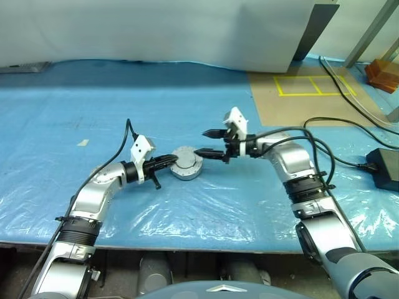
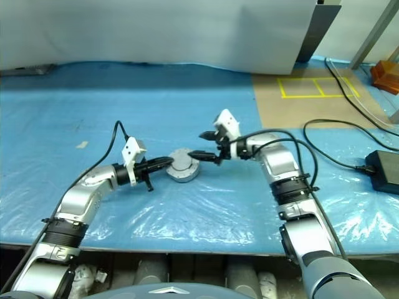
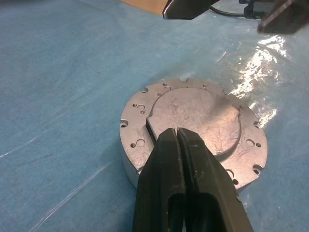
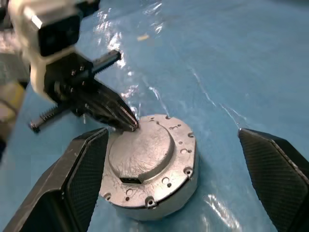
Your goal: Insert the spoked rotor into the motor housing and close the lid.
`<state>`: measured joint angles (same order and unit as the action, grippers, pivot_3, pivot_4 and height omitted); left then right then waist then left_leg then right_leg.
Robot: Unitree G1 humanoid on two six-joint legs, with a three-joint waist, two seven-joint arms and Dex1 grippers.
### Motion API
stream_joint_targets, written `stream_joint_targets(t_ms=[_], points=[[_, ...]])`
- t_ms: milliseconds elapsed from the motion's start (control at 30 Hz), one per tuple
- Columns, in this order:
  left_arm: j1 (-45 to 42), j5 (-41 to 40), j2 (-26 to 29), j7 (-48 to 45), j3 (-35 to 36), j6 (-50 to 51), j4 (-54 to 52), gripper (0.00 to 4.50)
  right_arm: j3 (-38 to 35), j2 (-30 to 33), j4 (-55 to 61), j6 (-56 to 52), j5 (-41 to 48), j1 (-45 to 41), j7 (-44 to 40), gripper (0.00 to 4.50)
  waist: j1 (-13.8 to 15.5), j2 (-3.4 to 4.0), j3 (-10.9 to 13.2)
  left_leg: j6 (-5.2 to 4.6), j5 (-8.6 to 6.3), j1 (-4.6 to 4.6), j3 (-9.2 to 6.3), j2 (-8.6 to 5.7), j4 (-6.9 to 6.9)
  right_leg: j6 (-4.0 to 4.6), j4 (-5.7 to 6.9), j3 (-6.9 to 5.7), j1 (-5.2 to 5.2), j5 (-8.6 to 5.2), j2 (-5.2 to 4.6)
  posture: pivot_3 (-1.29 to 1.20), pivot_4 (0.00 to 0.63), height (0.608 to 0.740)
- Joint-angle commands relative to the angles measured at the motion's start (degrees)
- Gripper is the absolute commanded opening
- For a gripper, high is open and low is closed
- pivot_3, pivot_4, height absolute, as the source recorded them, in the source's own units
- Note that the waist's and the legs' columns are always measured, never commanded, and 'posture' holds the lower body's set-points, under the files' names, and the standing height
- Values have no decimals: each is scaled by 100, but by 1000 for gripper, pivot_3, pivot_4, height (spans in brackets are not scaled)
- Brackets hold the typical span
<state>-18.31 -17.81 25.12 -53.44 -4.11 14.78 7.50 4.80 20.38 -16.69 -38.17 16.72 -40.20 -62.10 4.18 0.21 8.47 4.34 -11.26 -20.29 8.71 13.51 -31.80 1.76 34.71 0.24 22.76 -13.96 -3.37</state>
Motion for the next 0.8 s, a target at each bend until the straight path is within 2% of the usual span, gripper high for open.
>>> stream_joint_targets(t_ms=[33, 167, 300, 500, 767, 800], points=[[156, 211, 5, 9, -236, 113, 174, 59, -653, 26, -583, -1505, 650, -107, 336, 4480, 0, 0, 0, 0, 0, 2, 0, 0, 0, 0, 0, 0, -1, 0, 0, 0, 150, 740], [182, 204, 9, 8, -231, 113, 149, 59, -229, 78, -539, -2467, 646, 358, 443, 4480, 12, 2, 0, 1, 1, 4, 0, 2, 8, 1, 1, -5, 0, 0, 1, 0, 150, 740], [176, 195, 14, 9, -218, 124, 141, 59, -646, -292, -270, -3044, 1174, 369, 714, 4480, -7, 9, -3, 1, 1, 19, 6, 4, 22, 0, 0, -1, -4, 0, 4, 0, 150, 740], [172, 188, 14, 21, -210, 138, 133, 59, -705, -697, -402, -3141, 1344, 236, 1034, 4480, 16, 11, -2, 2, 1, 12, 8, -2, 27, 1, -5, -2, 2, -2, -3, 0, 150, 740], [176, 192, 10, 58, -189, 154, 133, 59, -1029, -1242, -848, -2603, 1399, -133, 1573, 4480, -9, 11, -1, 3, 1, 16, 12, -2, 44, 4, -2, -2, 9, -4, -2, 0, 150, 740], [175, 193, 10, 62, -188, 156, 133, 59, -1058, -1269, -868, -2575, 1417, -151, 1605, 4305, -8, 11, -1, 3, 1, 16, 12, -1, 44, 4, -2, -3, 9, -4, -2, 0, 150, 740]])
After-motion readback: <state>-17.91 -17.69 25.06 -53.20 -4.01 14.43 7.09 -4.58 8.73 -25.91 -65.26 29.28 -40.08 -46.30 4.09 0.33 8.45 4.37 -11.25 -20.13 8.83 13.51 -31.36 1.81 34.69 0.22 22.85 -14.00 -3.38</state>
